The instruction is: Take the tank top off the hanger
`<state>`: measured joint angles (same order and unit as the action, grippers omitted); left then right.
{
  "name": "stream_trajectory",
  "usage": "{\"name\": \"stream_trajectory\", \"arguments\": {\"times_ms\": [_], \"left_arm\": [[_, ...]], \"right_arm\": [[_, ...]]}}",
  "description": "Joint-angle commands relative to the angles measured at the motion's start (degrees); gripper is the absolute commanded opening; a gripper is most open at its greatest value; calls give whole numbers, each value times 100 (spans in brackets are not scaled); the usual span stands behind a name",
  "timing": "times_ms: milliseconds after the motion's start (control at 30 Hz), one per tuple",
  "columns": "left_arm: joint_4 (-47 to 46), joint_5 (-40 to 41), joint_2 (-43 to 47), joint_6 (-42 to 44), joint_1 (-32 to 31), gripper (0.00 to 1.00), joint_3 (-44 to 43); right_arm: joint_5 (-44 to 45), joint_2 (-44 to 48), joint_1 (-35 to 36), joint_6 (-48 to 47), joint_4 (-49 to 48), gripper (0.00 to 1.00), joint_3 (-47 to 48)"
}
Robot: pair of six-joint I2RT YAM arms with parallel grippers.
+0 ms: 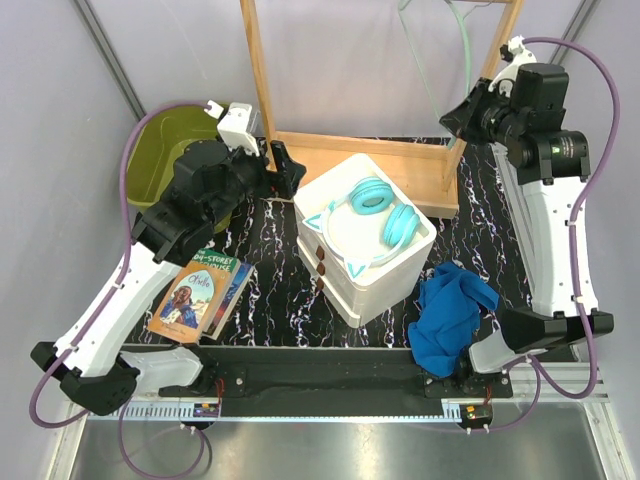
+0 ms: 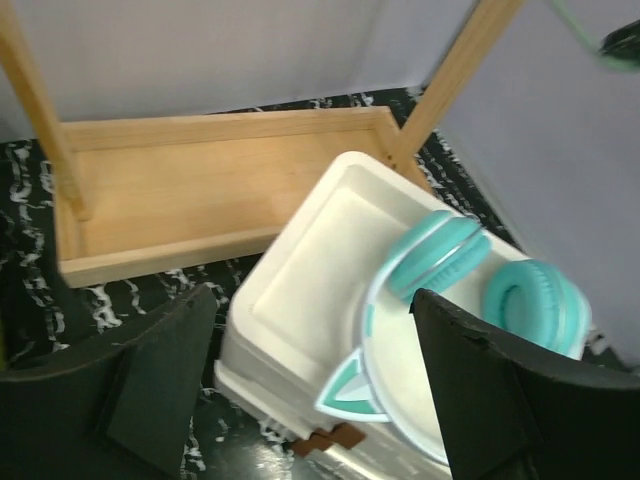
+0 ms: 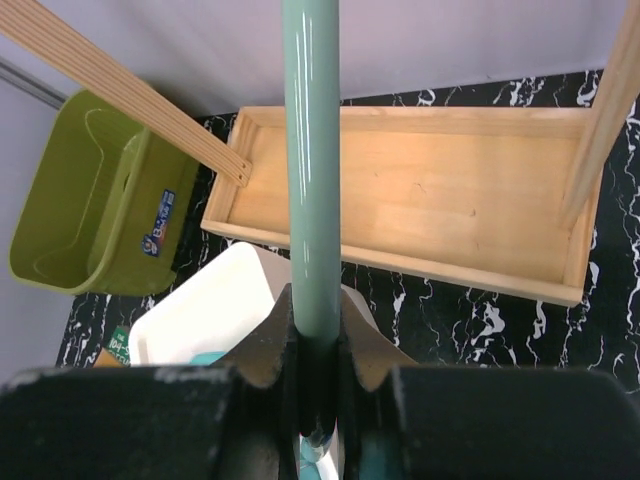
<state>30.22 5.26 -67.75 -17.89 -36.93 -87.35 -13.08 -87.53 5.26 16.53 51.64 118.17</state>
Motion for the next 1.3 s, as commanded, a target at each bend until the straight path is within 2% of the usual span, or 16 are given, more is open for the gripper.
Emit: {"name": "stream_trajectory", "arguments": {"times_ms": [0,200,433,600,633,667,767,867,900,933,967,1000,1133,1267], "left_arm": [[-262,81,60,1120,124,88,-168],[-323,-297,296,1709,89,92,-248],[-324,-288,359,1877,63,92,-159],[-227,-394,-53,1807,63,92,-651],[-236,-420,-89,1580,54,93,-747],[-244,-429,-116,1508,54,93,-870],[-341,-464,-169,1210,54,94,-837],[-394,-491,-213,963,37,94,-740],[-394,-491,-230,937,36,94,-748],[-385,-630,-239,867,36,95,-783],[-394,-631,-230,831,36,94,-792],[-385,-640,-239,805,36,94,-792],[-394,-728,-257,463,36,94,-687],[-411,-982,-204,120,28,94,-564]], "right_arm": [[-335,-141,-16,-10,-470,0,531],[-941,-1011,-7,754,-14,0,1559],[-1302,-1275,-77,1159,574,0,1867],[-1180,-1118,-77,1115,672,1,1446],[-1083,-1083,-77,1045,733,10,1367],[-908,-995,-77,1001,769,32,1323],[-557,-680,-77,869,839,63,972],[-57,-162,-77,781,848,78,323],[129,-3,-86,781,857,79,121],[322,173,-78,807,866,89,-325],[724,549,-86,842,857,91,-565],[919,735,-78,877,866,99,-811],[1955,1762,-77,1359,944,100,-2285],[2310,2274,-139,2019,1190,100,-3412]]}}
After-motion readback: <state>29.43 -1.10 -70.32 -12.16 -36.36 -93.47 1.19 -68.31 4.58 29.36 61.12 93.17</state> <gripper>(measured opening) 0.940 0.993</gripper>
